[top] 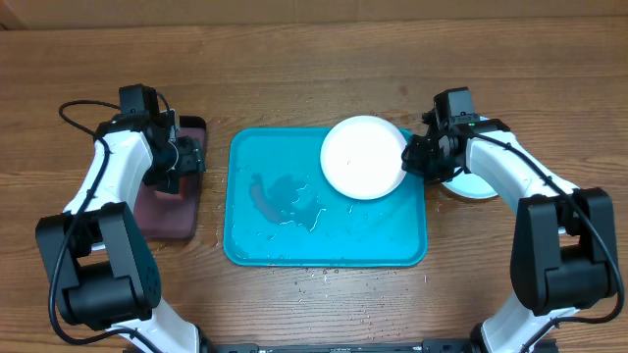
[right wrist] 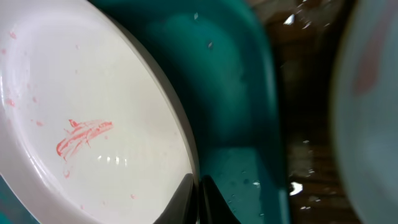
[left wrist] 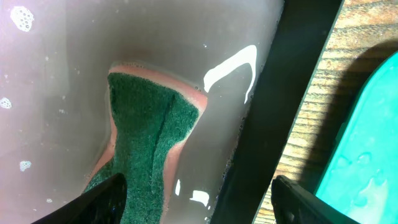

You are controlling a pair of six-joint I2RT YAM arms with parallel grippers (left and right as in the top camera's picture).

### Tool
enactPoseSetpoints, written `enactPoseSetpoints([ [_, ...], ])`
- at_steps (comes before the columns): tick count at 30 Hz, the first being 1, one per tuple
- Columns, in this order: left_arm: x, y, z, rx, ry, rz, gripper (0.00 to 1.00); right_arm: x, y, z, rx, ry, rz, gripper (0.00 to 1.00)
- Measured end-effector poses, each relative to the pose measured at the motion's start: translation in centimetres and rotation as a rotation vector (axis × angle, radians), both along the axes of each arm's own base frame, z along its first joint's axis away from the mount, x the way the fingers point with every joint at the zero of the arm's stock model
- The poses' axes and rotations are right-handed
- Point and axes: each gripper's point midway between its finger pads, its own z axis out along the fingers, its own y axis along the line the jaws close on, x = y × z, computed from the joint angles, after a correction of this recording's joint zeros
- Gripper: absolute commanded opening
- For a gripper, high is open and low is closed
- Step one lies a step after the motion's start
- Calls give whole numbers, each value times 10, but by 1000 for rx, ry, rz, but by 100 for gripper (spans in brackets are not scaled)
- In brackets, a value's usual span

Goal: Clean dirty plates on tray and stack at the side
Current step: 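Grasp the white plate rim with the right gripper and pull it center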

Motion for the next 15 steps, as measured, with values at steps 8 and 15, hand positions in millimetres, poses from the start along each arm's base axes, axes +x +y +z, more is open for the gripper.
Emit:
enactPoseSetpoints([
  [8, 0, 0, 0, 0, 1, 0, 75, -24, 53, 1, 54, 58, 64, 4],
  [15, -1, 0, 0, -1, 3, 0, 75, -47, 96, -1, 21, 91, 78, 49],
])
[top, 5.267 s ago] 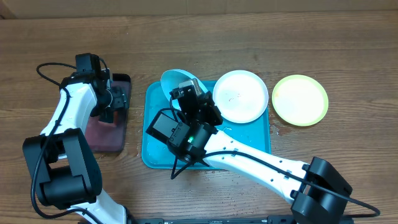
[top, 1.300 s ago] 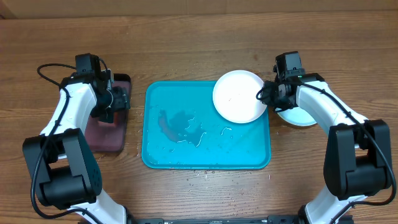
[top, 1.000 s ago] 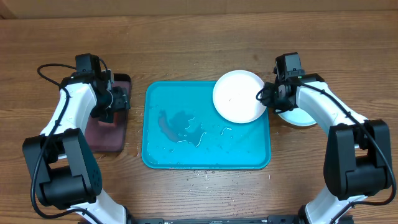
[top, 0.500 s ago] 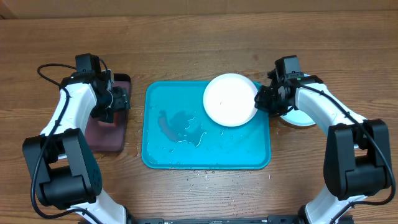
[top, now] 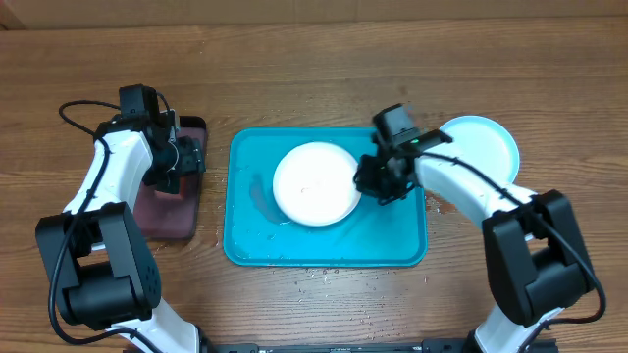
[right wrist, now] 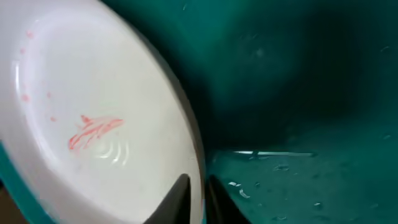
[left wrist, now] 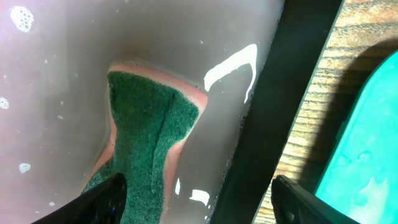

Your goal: Clean dirty plates on tray and stack at the side

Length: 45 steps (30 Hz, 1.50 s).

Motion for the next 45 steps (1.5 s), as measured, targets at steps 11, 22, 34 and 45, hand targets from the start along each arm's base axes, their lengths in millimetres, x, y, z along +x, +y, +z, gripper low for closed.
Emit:
enactPoseSetpoints([
  [11, 0, 0, 0, 0, 2, 0, 75, 23, 1, 2, -57, -118, -46, 33],
  [22, 0, 0, 0, 1, 1, 0, 76, 16, 0, -7, -68, -103, -61, 19],
  [34, 0, 7, 0, 68, 7, -7, 77, 10, 2, -10, -55, -74, -78, 6],
  [45, -2, 22, -18, 158, 58, -42, 63, 10, 2, -10, -56, -74, -78, 6],
])
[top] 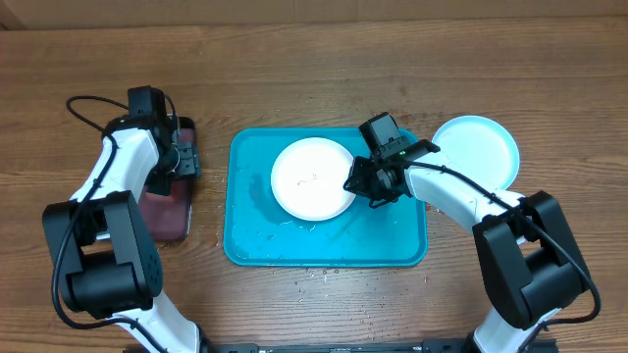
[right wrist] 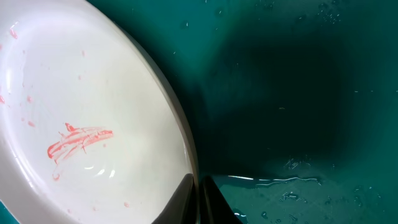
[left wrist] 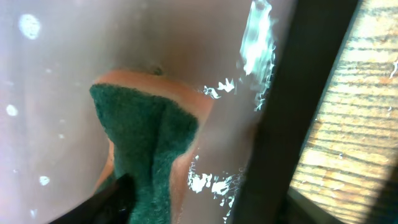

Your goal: Clean dirty plates on tray and stack at the side

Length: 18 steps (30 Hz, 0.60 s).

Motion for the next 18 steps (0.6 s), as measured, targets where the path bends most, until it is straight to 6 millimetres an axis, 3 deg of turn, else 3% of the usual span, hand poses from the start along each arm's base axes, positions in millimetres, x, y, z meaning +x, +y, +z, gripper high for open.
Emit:
enactPoseSetpoints([
  [9, 0, 1, 2, 4, -2, 0, 68, 0, 0, 0, 0, -1, 0, 6],
  [18, 2, 10, 40, 55, -87, 19, 68, 0, 0, 0, 0, 1, 0, 6],
])
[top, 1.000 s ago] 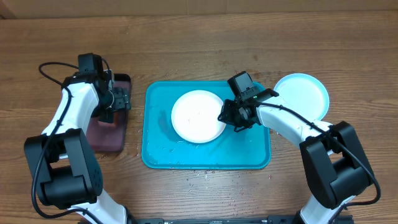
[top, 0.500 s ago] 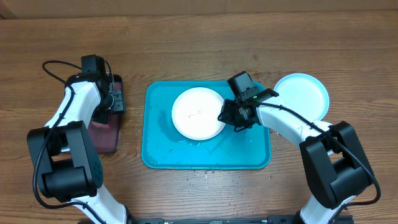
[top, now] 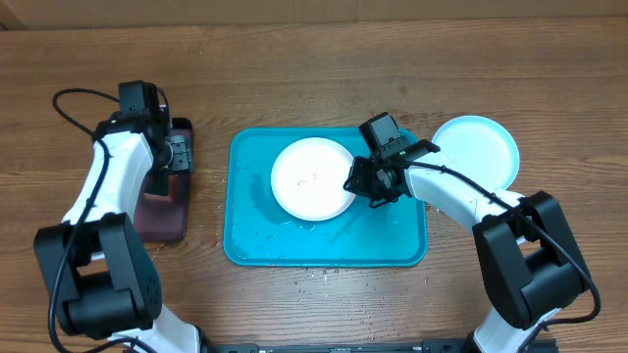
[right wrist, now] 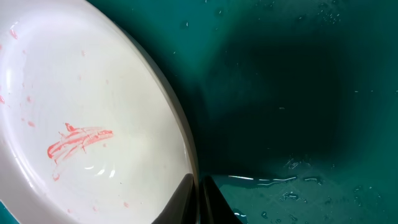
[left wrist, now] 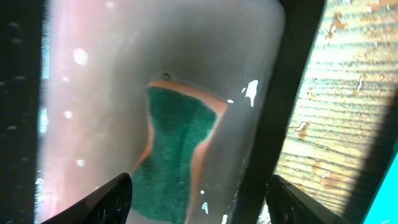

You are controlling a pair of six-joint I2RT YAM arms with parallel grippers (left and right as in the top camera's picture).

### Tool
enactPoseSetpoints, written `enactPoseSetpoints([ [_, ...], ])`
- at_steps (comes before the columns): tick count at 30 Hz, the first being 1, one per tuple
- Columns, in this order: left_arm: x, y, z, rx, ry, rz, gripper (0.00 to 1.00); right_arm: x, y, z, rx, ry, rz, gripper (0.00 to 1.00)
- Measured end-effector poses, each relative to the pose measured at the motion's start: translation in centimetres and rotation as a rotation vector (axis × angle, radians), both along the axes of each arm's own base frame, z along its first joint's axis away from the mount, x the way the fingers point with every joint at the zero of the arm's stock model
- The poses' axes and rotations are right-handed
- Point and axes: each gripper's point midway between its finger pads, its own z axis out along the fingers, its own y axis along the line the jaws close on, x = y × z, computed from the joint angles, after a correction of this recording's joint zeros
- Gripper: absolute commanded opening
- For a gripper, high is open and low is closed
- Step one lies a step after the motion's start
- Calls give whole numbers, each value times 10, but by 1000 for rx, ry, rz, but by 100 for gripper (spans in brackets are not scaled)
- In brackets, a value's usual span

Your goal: Clean dirty plates on tray and stack at the side

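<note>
A white plate [top: 313, 179] with red smears [right wrist: 79, 138] lies in the middle of the wet teal tray [top: 294, 245]. My right gripper [top: 355, 184] is shut on the plate's right rim, one finger inside the rim and one outside, as the right wrist view shows [right wrist: 198, 199]. A clean white plate [top: 478, 152] sits on the table right of the tray. My left gripper [left wrist: 202, 205] hangs open over a dark basin [top: 162, 216] of soapy water. A green sponge [left wrist: 177, 149] lies in the water below and between its fingers.
The basin's dark rim [left wrist: 273, 124] runs between the water and the wet wood [left wrist: 329, 93]. Water drops lie on the table in front of the tray [top: 324, 275]. A black cable [top: 74, 103] loops behind the left arm.
My left gripper now stands higher over the basin, so the sponge looks smaller and more water and both rims show. The right gripper and the plate have not moved.
My right gripper first held the smeared plate at the tray's far right corner, over the plate on the table. Then the plate was in the tray's middle, where it has stayed, still gripped. My left gripper stayed open over the sponge throughout, close to it, and now higher.
</note>
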Motion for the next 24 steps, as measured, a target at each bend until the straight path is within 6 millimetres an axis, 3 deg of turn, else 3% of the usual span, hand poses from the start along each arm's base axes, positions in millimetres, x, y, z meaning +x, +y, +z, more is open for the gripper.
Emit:
enactPoseSetpoints([
  [6, -4, 15, -1, 15, 7, 41, 69, 0, 0, 0, 0, -1, 0, 6],
  [10, -8, 18, -16, 7, 49, 51, 66, 0, 0, 0, 0, 0, 0, 6],
  [14, -12, 17, -37, -6, 105, 56, 48, 0, 0, 0, 0, 0, 0, 6],
  [19, -17, 16, -58, -13, 161, 59, 13, 0, 0, 0, 1, -1, 0, 6],
  [24, -11, 7, -61, -77, 139, 45, 6, 0, 0, 0, 1, 0, -1, 6],
])
